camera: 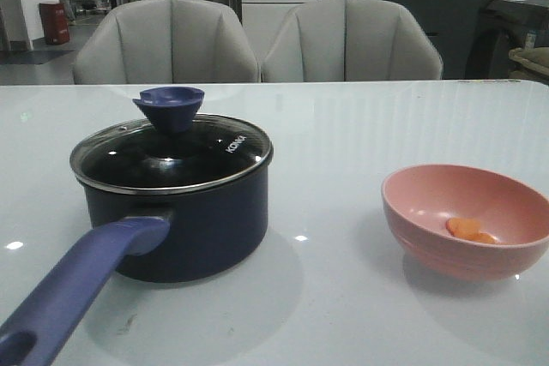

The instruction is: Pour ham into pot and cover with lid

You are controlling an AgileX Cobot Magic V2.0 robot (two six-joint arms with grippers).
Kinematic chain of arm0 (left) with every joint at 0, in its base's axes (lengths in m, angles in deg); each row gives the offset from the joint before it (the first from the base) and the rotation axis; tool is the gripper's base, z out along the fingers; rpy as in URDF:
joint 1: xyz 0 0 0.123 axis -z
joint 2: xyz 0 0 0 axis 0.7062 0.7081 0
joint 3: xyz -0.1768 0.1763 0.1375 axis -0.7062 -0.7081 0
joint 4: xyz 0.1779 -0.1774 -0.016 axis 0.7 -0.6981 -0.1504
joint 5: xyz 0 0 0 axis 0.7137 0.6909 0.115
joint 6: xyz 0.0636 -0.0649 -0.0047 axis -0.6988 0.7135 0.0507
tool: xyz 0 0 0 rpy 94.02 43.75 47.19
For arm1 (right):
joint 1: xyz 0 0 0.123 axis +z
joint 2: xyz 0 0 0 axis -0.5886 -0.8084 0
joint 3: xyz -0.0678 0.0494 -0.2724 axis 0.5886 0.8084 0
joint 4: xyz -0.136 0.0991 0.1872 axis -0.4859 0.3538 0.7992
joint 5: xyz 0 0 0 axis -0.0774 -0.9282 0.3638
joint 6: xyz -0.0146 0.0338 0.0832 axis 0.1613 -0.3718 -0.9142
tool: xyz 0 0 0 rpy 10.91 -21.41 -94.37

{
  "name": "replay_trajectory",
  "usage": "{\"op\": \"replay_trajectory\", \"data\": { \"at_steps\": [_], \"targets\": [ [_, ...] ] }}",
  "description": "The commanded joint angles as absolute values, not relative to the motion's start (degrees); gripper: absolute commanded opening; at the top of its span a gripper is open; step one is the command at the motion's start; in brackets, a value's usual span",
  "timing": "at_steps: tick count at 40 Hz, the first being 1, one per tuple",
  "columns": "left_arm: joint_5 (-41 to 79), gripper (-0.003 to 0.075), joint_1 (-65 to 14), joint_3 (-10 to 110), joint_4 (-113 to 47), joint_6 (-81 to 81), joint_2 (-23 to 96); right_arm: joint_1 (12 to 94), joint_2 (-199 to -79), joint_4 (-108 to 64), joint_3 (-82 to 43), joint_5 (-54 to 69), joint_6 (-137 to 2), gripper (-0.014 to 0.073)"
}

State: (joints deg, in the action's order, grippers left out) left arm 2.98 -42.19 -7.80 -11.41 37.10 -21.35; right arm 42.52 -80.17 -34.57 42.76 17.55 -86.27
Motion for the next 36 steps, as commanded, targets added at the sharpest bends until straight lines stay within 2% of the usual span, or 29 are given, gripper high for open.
{"op": "replay_trajectory", "data": {
  "at_steps": [1,31,36],
  "targets": [
    [-1.3,0.0113,-41.9,-9.6,-11.4,36.9,-22.5,42.6,-79.0,-35.4,43.3,22.3,-86.0,0.0149],
    [-1.3,0.0113,-41.9,-9.6,-11.4,36.9,-22.5,42.6,-79.0,-35.4,43.3,22.3,-86.0,0.0149],
    [-6.3,0.0113,-41.9,-9.3,-12.3,36.9,-22.5,42.6,-79.0,-35.4,43.3,22.3,-86.0,0.0149]
  ]
}}
